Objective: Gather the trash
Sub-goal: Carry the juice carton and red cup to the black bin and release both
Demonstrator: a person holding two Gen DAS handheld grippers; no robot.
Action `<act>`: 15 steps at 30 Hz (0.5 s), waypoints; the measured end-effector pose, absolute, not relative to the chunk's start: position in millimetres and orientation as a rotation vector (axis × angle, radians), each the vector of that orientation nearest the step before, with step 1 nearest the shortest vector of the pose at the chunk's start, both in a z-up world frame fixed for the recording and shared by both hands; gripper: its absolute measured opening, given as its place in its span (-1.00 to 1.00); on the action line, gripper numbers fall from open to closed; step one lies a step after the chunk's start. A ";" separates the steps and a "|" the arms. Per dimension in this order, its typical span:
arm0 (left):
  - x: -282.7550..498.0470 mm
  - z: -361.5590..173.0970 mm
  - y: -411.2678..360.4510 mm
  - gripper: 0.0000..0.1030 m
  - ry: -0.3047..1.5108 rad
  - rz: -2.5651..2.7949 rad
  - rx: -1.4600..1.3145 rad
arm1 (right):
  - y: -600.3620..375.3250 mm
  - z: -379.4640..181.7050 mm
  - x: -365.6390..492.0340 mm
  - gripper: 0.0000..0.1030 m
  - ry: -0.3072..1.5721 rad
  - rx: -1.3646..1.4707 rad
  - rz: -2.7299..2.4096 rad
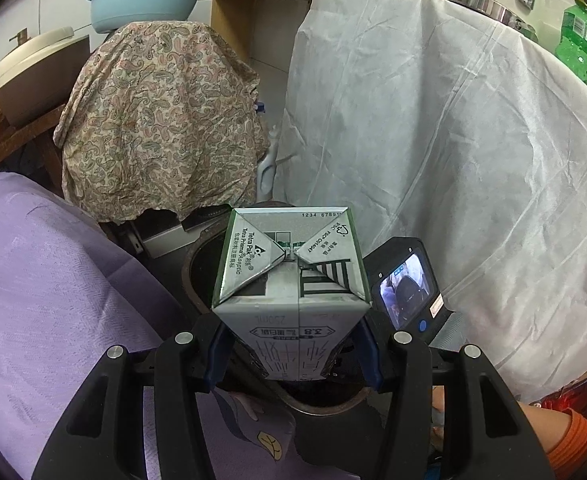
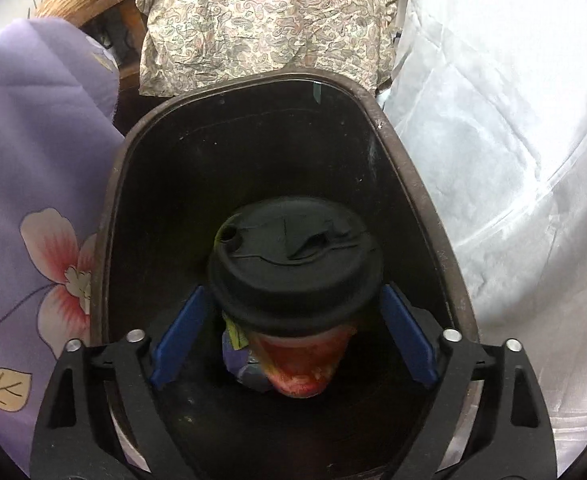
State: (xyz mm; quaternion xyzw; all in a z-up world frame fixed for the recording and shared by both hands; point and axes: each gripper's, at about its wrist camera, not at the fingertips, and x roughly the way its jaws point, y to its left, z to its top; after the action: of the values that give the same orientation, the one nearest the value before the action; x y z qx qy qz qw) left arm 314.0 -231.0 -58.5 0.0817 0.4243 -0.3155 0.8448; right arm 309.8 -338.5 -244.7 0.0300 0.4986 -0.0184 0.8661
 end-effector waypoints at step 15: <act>329.3 -80.2 -259.3 0.00 0.939 -0.633 0.205 | -331.3 -199.8 252.2 0.80 0.894 0.020 -0.029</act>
State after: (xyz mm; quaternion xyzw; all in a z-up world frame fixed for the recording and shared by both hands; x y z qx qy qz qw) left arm 329.3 -259.3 -80.2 0.0967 0.4442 -0.2995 0.8389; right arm 252.2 -331.3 -199.8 0.0094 0.4321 -0.0139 0.9017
